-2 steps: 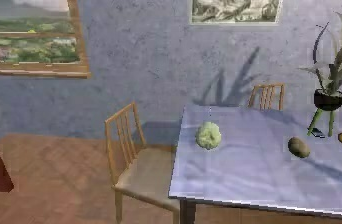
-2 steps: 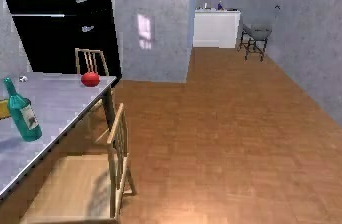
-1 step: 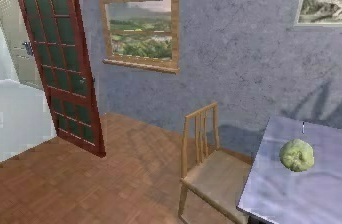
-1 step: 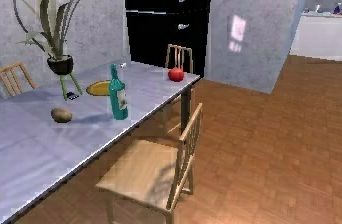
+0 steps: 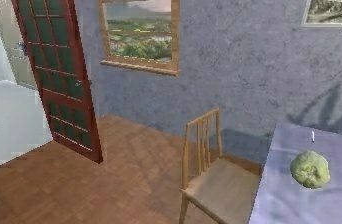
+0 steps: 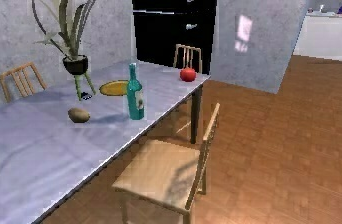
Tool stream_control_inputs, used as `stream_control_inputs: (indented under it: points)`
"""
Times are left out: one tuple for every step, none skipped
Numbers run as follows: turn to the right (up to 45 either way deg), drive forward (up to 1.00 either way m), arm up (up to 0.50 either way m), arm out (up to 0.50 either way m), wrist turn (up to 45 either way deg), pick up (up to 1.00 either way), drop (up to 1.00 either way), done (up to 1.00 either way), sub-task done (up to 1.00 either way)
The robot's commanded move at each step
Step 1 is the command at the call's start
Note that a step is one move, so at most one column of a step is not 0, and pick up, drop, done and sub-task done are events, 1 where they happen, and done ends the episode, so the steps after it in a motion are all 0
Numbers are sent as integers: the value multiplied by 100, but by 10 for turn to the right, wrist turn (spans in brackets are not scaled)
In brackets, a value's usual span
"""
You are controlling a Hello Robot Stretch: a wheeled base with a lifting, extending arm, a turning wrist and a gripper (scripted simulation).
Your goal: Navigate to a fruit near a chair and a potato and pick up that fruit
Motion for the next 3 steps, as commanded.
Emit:
stream_control_inputs:
  points:
    - [-420, 0, 0, 0, 0, 0, 0, 0, 0]
    - [450, 0, 0, 0, 0, 0, 0, 0, 0]
    - [450, 0, 0, 0, 0, 0, 0, 0, 0]
